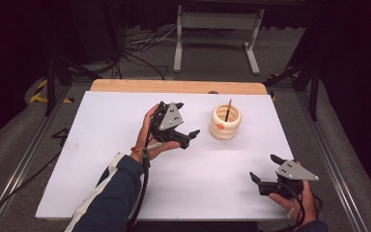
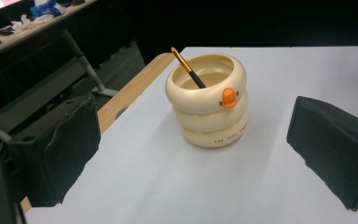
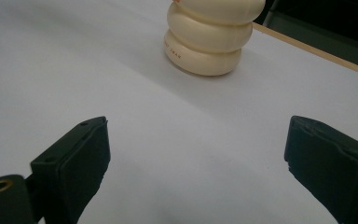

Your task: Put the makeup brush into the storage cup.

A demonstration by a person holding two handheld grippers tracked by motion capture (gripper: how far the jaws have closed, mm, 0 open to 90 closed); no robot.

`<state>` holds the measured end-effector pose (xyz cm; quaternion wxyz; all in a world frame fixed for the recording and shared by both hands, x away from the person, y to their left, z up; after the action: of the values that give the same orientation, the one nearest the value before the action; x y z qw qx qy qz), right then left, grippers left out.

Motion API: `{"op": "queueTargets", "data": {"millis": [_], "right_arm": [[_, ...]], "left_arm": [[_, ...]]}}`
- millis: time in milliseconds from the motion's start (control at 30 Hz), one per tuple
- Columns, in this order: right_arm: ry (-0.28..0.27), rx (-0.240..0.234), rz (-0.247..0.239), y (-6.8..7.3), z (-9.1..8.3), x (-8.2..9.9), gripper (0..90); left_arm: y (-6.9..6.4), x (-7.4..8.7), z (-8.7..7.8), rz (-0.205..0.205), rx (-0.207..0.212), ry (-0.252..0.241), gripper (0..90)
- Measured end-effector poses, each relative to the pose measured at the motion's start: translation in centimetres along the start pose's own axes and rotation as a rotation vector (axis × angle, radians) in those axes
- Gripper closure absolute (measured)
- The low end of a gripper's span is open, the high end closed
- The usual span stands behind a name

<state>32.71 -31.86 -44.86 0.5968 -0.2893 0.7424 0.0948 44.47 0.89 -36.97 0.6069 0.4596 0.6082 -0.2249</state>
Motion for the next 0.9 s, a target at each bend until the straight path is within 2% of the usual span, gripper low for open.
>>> {"op": "queueTargets", "data": {"millis": [467,900], "right_arm": [[0.001,-0.006,0.004,0.0,0.1,0.1,7.4],[0.004,-0.014,-0.001,0.2,0.2,0.0,7.4]], "left_arm": [[0.5,1.0,-2.0,0.031,-0.026,0.022,3.5],[1.1,1.8,-4.0,0.042,-0.056,0.033,3.8]]}}
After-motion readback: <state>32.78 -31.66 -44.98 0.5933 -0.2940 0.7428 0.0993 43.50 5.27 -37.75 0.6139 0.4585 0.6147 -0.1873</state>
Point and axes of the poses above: each handheld gripper's, and its own axes: z roughly forward along the jaws, x roughly out of its underside, y roughly to its left, the point moved 4 cm from there along z, roughly forward along the jaws, and after that the axes turned 12 degrees about -y, right-handed, at the moved point
